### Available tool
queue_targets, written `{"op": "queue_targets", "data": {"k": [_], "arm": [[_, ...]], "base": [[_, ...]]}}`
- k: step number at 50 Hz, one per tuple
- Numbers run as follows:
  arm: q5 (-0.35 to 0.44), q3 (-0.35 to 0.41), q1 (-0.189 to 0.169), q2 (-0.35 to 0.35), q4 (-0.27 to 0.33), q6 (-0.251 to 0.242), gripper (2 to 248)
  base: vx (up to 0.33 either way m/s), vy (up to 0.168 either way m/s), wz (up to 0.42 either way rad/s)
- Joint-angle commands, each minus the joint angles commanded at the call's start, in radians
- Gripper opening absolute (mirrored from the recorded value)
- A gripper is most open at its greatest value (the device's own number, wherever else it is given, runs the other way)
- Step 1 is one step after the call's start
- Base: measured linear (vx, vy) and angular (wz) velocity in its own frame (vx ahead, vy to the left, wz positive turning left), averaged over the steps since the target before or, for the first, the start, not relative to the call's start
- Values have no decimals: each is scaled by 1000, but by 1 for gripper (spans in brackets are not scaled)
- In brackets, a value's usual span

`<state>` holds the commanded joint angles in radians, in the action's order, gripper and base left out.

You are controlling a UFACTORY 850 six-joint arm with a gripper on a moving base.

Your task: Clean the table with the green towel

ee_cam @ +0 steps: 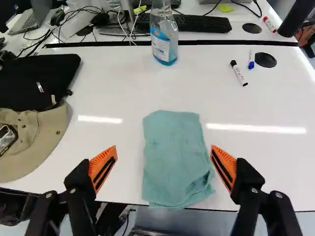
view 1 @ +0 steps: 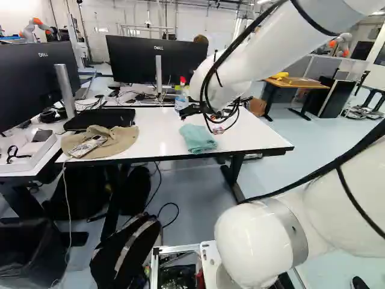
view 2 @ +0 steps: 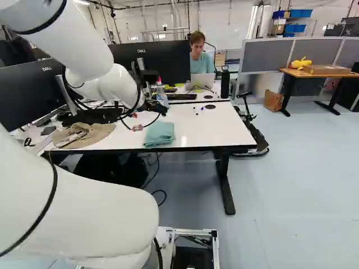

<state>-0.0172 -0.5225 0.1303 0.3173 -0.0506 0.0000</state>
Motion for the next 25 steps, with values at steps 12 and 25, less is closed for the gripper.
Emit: {"op": "queue_targets", "data": {"k": [12, 25], "arm": [[79, 39, -12, -3, 4, 0, 247], [183, 89, -27, -8, 10, 0, 247]], "base": [[0, 0, 0], [0, 0, 0]]}}
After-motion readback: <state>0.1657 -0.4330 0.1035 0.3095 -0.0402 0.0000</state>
